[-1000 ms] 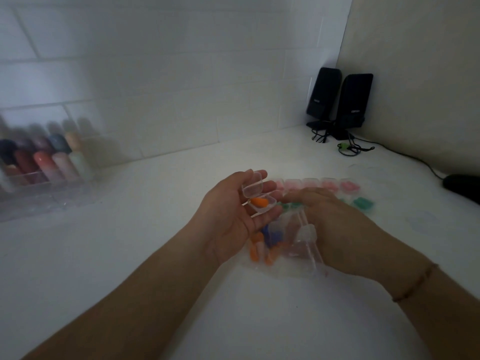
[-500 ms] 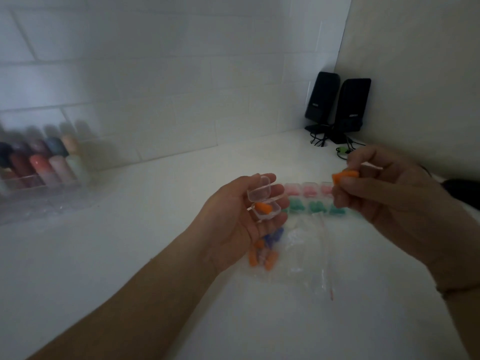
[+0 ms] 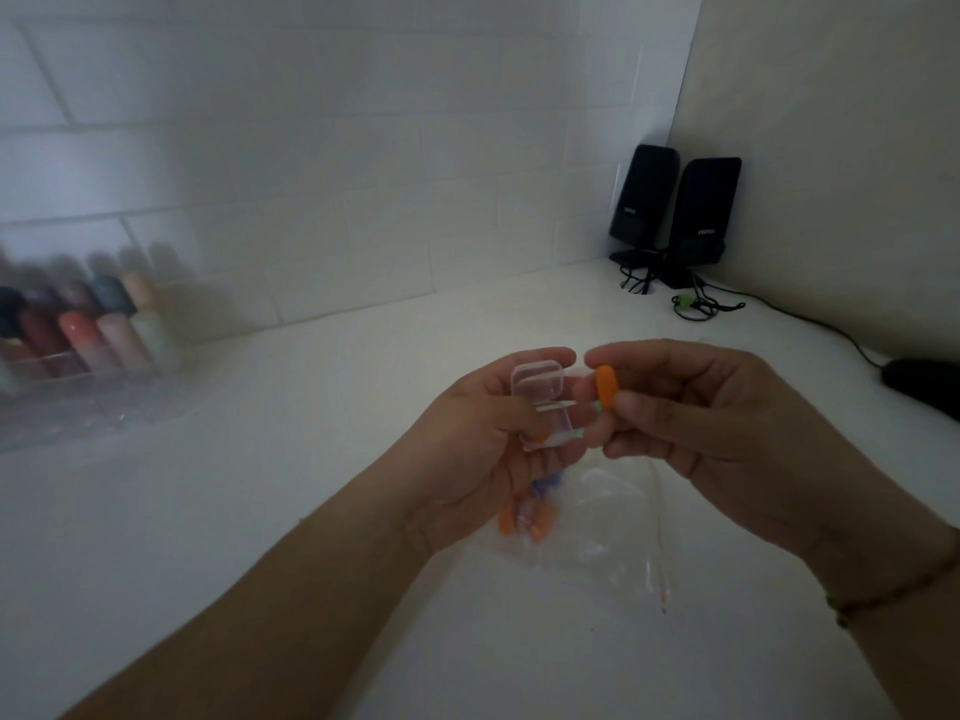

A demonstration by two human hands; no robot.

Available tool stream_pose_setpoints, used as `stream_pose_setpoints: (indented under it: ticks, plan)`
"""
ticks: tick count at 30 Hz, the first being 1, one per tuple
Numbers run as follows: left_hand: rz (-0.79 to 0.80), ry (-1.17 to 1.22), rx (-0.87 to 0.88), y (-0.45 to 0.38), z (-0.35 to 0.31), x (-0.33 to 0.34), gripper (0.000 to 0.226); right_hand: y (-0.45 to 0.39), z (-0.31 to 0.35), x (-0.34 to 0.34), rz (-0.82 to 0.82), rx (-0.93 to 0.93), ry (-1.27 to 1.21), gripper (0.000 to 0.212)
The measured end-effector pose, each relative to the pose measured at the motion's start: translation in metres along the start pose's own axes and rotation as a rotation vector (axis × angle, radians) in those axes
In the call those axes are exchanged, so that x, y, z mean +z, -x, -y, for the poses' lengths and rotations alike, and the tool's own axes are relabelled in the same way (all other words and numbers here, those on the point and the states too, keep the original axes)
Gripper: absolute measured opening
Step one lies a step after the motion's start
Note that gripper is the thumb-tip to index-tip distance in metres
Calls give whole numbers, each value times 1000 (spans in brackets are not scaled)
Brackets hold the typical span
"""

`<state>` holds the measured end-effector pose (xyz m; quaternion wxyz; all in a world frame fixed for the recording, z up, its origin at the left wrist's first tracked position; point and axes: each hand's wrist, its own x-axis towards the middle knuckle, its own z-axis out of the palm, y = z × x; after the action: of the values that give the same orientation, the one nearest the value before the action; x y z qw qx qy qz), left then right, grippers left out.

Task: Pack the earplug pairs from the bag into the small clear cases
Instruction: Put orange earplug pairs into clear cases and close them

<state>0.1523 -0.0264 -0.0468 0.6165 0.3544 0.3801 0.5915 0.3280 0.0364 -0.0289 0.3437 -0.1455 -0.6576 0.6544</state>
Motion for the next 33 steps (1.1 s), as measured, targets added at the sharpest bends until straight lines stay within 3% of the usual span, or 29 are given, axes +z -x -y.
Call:
stream_pose_setpoints:
  ticks: [7,11,13,20,26,30,33]
  plan:
    - [32,61,-56,-1,0,-3,43,1,5,3,-131,-24,184,33]
    - [20,100,-75,-1,0,-3,38,4,-2,8,-210,-173,772,18]
    - [7,122,-66,0,0,-3,43,5,-7,11,-199,-238,947,14]
    - [55,149,-62,3,-1,-3,45,3,-11,8,-103,-296,1029,27]
    - [73,153,-83,3,-3,-4,39,3,-10,7,-34,-261,1016,23]
    - [53,217,-78,1,-4,-4,44,4,-6,3,-177,-290,961,8]
    - [44,131,-25,2,-2,-3,61,4,-6,0,-245,-261,950,16]
